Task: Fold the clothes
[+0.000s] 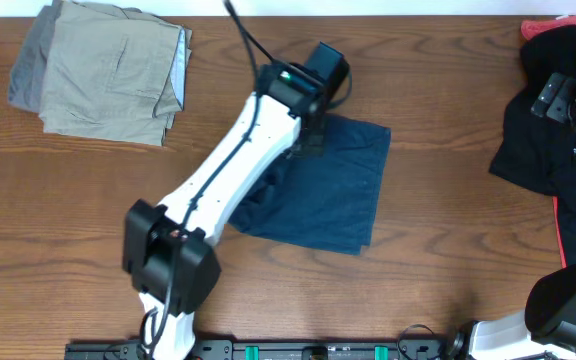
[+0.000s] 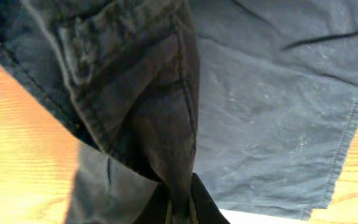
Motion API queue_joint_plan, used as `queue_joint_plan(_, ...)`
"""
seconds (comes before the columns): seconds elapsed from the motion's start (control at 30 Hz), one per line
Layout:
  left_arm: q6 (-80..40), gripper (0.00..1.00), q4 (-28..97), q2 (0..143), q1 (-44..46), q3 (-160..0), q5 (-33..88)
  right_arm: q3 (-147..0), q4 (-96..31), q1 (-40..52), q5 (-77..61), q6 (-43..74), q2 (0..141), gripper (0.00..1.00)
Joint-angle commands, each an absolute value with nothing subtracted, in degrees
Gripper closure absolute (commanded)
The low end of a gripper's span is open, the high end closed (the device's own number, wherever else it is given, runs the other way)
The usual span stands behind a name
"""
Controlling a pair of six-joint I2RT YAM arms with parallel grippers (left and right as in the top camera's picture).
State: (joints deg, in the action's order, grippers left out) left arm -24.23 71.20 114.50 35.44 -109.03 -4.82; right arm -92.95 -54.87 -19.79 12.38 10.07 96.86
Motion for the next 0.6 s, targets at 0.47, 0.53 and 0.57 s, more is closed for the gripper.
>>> queue_joint_plan(0.47,-30.15,0.94,65.36,115.52,45.71,-108.97,-2.98,-93.65,-54.92,-19.86,12.60,10.68,96.51,0.01)
queue_joint_plan(0.53,-30.39,0.94,63.72,116.27,46.65,-108.97,-2.98,-93.65,-54.92,-19.86,12.60,10.68,96.51,0.01)
queue_joint_plan(0.57,-30.61,0.94,63.11,116.66,47.00,-108.97,-2.98,-93.65,-54.92,-19.86,12.60,10.68,96.51,0.01)
